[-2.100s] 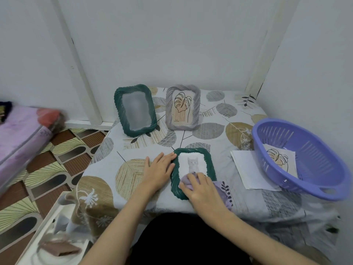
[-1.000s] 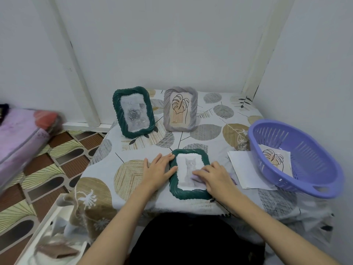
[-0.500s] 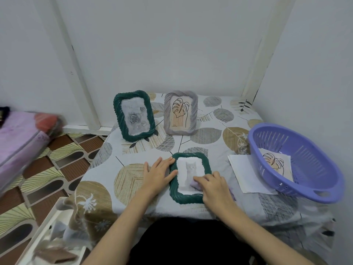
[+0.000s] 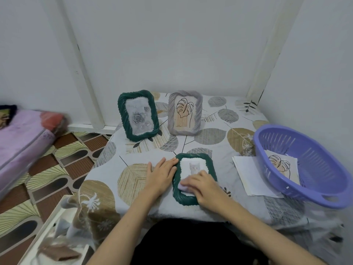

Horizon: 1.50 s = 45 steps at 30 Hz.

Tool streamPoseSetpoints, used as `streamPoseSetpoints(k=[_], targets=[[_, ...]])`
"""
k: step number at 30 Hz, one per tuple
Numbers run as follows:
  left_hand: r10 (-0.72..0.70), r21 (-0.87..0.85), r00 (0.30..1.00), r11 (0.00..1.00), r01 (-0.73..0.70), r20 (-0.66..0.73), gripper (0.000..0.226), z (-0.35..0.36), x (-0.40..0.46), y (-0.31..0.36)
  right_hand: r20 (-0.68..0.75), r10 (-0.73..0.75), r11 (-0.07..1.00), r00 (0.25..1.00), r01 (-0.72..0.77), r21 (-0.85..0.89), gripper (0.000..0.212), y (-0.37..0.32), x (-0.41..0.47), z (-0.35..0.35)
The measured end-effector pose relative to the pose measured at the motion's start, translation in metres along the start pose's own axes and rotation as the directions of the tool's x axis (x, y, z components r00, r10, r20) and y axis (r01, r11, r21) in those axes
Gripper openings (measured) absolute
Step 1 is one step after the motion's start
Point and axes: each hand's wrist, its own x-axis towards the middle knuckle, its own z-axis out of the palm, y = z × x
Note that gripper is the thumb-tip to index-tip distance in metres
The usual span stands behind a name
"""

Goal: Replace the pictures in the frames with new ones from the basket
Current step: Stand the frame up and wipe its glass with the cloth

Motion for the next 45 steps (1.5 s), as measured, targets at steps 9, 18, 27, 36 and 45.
streamPoseSetpoints(k=[9, 18, 27, 36, 45], targets=[[0.022, 0.012, 1.000, 1.000, -0.022, -0.014, 0.041, 0.000, 0.000, -0.001, -0.135, 0.025, 0.972, 0.990, -0.056, -0.226, 0.020, 0.051, -0.004, -0.016], [0.027, 0.022, 0.999, 0.999, -0.026, -0.026, 0.041, 0.000, -0.002, 0.001, -0.041, 0.668, 0.731, 0.743, -0.645, 0.221, 0.042, 0.049, 0.048, -0.038], [0.086, 0.070, 0.985, 0.995, -0.076, -0.147, 0.040, -0.014, 0.000, 0.030, 0.161, 0.721, 0.435, 0.675, -0.620, 0.653, 0.015, 0.038, 0.013, -0.079], [-0.245, -0.921, 0.955, 0.307, 0.241, 0.169, 0.028, -0.040, -0.022, 0.067, 0.290, 0.607, 0.066, 0.740, -0.411, 0.909, 0.012, -0.018, 0.019, -0.062], [-0.247, -0.436, 0.960, 0.884, 0.168, -0.132, 0.051, -0.080, -0.034, -0.033, -0.059, 0.802, 0.589, 0.594, -0.770, 0.247, 0.021, 0.006, 0.004, -0.031]])
